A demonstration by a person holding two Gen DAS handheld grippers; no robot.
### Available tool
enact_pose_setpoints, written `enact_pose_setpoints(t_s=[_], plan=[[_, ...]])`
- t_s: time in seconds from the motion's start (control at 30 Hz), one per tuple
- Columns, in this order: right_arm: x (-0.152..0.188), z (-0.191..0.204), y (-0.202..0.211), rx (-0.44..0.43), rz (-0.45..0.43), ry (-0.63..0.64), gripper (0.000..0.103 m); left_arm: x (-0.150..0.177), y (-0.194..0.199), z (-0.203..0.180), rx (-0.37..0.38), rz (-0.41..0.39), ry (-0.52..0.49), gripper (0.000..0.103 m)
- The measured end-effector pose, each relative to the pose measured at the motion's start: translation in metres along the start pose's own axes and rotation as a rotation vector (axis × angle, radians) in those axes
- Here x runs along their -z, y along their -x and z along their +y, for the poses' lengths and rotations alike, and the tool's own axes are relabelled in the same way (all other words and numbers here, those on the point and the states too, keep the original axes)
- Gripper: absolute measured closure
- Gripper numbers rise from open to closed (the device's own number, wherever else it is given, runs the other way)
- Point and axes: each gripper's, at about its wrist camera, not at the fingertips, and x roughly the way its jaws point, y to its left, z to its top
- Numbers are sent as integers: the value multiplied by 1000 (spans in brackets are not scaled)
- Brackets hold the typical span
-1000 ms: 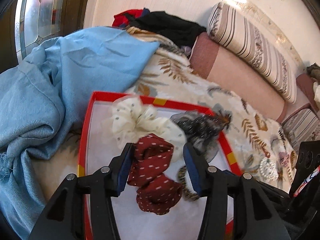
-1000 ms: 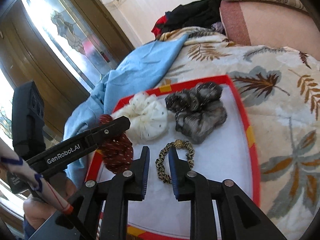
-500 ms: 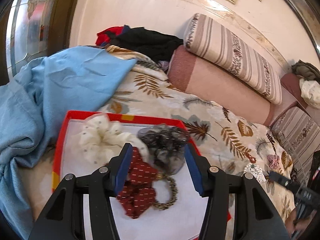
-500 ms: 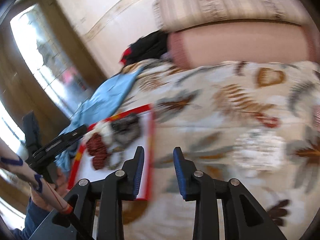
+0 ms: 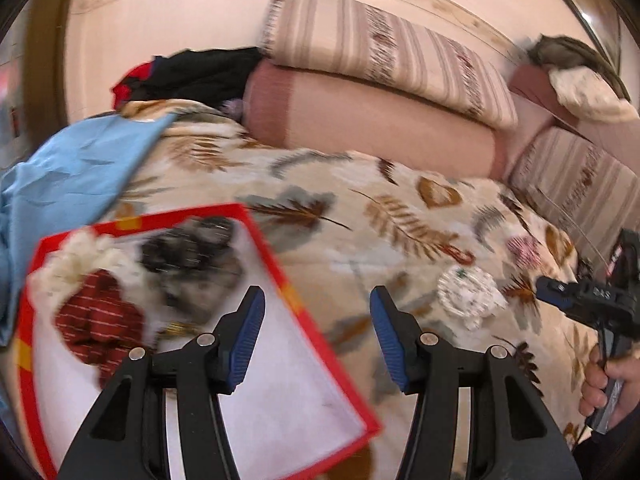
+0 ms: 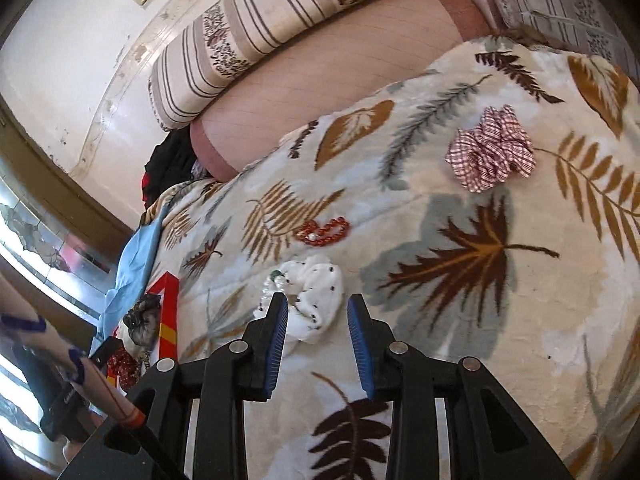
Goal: Organize jewelry
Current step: 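Move the left tool to the pearl bracelet while the right tool grasps the white polka-dot scrunchie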
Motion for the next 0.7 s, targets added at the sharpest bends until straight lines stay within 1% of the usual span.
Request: enact_pose_setpoints(t_s=[0.13,0.27,0.33,0.43,0.57,0.63,0.67,0.7], plan=[[1,-4,5,-9,2,4,69,11,-7,-34,47,34,-55,49],[-1,-8,7,-11,-5,-10,69,26,-13,-63,107,81,-70,49],[-3,-8,2,-9,0,-14,69,33,-16,-81,137,106,-91,49],[-6,-6,-11,14,18,-7,69,40,-16,-101,150,115,-127,49],[-8,-5,-32,29,51,-31,69,40,-16,-110,159,121,-109,49],[-8,-5,-41,50,65,-32,65,37,-20,-108,158,132,-87,49],[-8,-5,-46,54,78,-33,61,36,-23,-106,152,139,-79,49],[-8,-5,-51,60,88,-34,60,34,-27,-105,149,145,-72,49]])
